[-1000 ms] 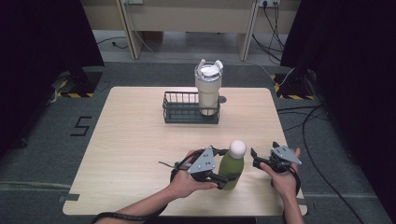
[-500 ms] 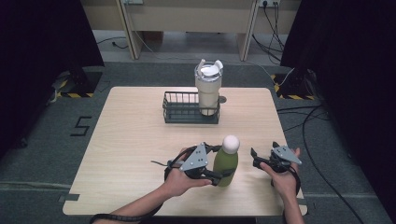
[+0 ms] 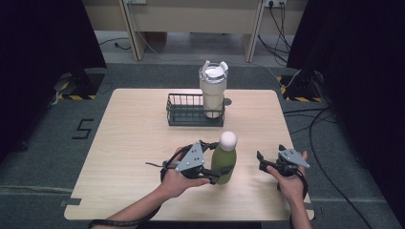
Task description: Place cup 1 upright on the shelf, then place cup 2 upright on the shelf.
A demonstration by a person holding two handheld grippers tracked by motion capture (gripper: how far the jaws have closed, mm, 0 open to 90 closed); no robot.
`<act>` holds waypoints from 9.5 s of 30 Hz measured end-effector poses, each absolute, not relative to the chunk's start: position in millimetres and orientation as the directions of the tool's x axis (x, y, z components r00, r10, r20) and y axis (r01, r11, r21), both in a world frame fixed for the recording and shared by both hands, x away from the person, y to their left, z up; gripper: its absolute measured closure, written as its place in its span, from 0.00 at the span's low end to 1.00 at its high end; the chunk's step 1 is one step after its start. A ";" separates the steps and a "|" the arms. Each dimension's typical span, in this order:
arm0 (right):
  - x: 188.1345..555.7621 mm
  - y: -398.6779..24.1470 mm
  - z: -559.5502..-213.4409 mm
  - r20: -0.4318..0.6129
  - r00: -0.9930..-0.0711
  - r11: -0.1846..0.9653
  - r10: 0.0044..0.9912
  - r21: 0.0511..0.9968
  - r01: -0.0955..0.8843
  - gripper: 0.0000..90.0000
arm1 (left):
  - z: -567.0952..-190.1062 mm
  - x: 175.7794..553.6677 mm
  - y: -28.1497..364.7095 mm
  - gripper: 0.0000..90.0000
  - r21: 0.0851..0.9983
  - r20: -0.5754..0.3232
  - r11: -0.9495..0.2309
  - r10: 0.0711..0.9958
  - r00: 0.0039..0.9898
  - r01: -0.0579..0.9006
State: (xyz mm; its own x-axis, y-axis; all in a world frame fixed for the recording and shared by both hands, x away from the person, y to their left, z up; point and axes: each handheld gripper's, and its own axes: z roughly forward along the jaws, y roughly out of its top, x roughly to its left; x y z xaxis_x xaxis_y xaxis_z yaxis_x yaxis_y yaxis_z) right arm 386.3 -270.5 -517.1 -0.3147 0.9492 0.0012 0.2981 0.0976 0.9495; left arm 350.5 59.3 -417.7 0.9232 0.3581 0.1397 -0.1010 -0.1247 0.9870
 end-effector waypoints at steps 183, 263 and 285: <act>383.5 -268.2 -517.2 0.026 -0.317 0.078 0.948 0.948 0.309 0.10 | -367.3 487.3 158.9 0.26 0.995 0.093 -0.067 0.825 0.557 -0.067; 383.4 -270.0 -517.2 0.033 -0.315 0.068 0.949 0.950 0.305 0.11 | -341.8 551.0 156.6 0.26 0.998 0.060 -0.054 0.868 0.494 -0.025; 383.0 -269.5 -517.3 0.044 -0.317 0.060 0.947 0.948 0.312 0.11 | -358.8 566.7 148.9 0.26 0.997 0.048 -0.071 0.874 0.483 0.028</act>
